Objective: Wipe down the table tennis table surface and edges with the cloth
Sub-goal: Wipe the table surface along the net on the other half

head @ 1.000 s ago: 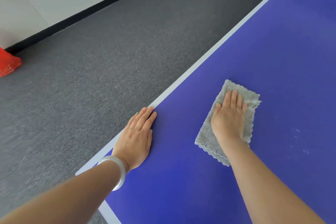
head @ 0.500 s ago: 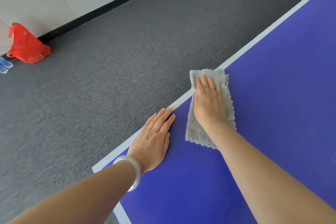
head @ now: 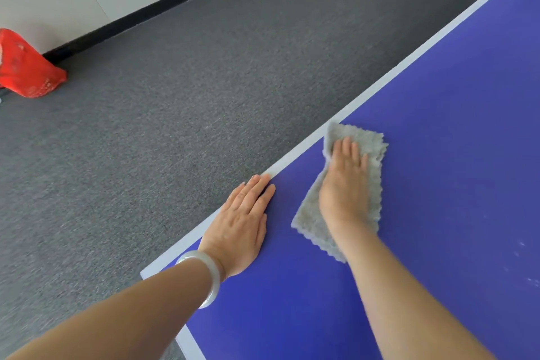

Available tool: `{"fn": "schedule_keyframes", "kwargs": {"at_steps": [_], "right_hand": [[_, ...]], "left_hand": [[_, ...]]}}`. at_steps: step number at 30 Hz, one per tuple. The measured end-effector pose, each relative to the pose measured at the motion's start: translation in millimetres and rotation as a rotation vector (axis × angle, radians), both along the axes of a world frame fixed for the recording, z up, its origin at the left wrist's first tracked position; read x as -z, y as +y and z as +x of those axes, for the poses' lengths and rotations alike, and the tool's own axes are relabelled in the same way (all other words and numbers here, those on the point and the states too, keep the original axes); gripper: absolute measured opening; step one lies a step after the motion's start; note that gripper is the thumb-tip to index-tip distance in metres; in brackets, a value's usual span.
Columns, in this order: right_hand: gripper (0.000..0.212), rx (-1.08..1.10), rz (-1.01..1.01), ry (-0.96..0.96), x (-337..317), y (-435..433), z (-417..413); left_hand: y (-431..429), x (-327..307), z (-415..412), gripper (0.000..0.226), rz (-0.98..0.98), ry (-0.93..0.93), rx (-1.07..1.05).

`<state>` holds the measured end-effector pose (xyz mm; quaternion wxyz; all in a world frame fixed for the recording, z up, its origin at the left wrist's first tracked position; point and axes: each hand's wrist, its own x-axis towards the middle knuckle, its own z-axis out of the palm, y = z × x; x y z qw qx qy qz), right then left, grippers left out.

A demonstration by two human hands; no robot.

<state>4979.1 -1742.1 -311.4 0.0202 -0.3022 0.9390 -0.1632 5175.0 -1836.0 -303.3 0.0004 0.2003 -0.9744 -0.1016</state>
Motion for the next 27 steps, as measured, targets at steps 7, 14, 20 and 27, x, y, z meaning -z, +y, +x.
{"fn": "schedule_keyframes", "kwargs": {"at_steps": [7, 14, 20, 27], "right_hand": [[0.064, -0.386, 0.001, -0.016, 2.4, 107.9, 80.8], [0.067, -0.032, 0.016, -0.091, -4.9, 175.2, 15.2], [0.06, -0.059, 0.0, -0.063, -4.1, 176.2, 15.3], [0.053, -0.176, 0.045, -0.061, -5.1, 258.8, 30.0]], "left_hand": [[0.0, -2.8, 3.2, 0.055, 0.031, 0.029, 0.002], [15.7, -9.1, -3.8, 0.057, -0.153, -0.004, 0.016], [98.4, -21.9, -87.3, 0.06, -0.112, 0.045, 0.254], [148.4, -0.5, -136.3, 0.055, 0.015, 0.047, 0.21]]}}
